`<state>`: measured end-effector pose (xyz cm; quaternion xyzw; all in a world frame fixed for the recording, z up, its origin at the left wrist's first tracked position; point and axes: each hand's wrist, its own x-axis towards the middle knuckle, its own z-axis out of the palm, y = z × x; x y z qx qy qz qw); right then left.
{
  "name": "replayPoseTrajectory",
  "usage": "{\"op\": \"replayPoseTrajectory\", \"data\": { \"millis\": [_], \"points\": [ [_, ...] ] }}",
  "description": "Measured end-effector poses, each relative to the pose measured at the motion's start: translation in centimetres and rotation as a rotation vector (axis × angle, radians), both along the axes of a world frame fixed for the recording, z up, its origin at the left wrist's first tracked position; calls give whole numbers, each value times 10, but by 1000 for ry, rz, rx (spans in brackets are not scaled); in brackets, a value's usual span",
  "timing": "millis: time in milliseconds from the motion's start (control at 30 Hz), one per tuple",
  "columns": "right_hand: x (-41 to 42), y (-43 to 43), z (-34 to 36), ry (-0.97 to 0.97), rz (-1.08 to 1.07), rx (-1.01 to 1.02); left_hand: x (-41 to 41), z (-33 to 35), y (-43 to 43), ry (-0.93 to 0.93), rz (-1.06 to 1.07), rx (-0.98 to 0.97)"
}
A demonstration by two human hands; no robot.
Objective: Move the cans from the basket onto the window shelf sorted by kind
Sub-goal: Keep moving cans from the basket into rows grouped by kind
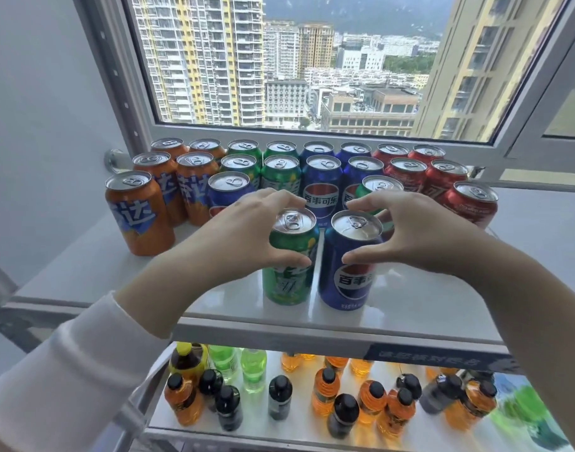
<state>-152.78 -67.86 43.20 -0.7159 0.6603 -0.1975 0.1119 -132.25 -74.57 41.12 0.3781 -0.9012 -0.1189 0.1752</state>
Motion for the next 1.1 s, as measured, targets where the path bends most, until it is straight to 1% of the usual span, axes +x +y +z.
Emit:
{"op": "replayPoseTrajectory", "data": {
  "millis": [100, 167, 267, 333, 400, 467, 567, 667, 767, 967, 1100],
  "points": [
    [-1, 1, 0, -33, 6, 29, 5, 1, 3, 42, 1, 12],
    [-2, 1, 3, -119, -7, 6, 10, 5, 4, 87, 24, 14],
    [-13, -4, 6, -246, -104, -196, 23, 13, -5, 275, 101, -30],
    [-25, -14, 2, -231, -207, -294, 32, 14, -20, 368, 196, -77],
    [-35, -27, -6, -186, -272, -293, 39, 11, -36, 363, 291, -101],
    [-39, -38, -13, -174, -302, -243, 42, 6, -49, 315, 348, -67],
    [-40, -49, -15, -170, -329, -203, 38, 0, -58, 285, 364, -9],
    [-37, -55, -13, -159, -355, -173, 32, -3, -61, 268, 363, -14],
    [-36, -58, -13, -170, -393, -150, 31, -5, -63, 308, 386, -6],
    [-37, -56, -11, -273, -472, -147, 31, -6, -64, 421, 419, 54],
    [-37, -47, -1, -309, -506, -169, 25, 7, -60, 406, 380, 18]
  ]
}}
